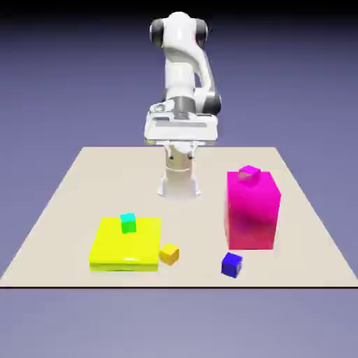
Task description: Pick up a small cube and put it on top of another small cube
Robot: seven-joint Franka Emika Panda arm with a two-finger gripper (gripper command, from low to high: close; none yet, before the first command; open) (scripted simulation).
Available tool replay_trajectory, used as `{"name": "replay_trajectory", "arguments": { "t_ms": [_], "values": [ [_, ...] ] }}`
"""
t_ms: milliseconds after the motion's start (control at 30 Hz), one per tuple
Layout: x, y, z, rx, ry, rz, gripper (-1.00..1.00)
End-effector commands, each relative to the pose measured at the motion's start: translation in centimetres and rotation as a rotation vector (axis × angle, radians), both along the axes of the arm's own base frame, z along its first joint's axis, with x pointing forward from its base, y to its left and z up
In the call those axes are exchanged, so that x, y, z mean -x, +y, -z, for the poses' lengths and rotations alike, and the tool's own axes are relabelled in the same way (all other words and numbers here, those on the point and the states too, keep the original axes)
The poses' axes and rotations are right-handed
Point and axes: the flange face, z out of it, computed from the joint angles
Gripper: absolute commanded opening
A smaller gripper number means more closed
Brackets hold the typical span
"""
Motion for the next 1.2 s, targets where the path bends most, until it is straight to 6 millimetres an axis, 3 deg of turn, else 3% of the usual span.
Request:
{"name": "replay_trajectory", "arguments": {
  "t_ms": [0, 100, 333, 567, 733, 967, 1167],
  "values": [
    [-0.8, 0.5, 0.6, 0.063, 0.04, -0.048, 0.0],
    [-3.1, 1.7, 3.0, 0.224, 0.168, -0.196, 0.0],
    [-6.5, 4.1, 11.0, 0.437, 0.464, -0.555, 0.0],
    [-8.3, 6.6, 18.7, 0.524, 0.692, -0.969, 0.0],
    [-8.9, 8.5, 23.1, 0.524, 0.784, -1.282, 0.0],
    [-9.7, 11.1, 27.0, 0.466, 0.787, -1.715, 0.0],
    [-11.1, 12.6, 28.0, 0.398, 0.668, -2.047, 0.0]
  ]
}}
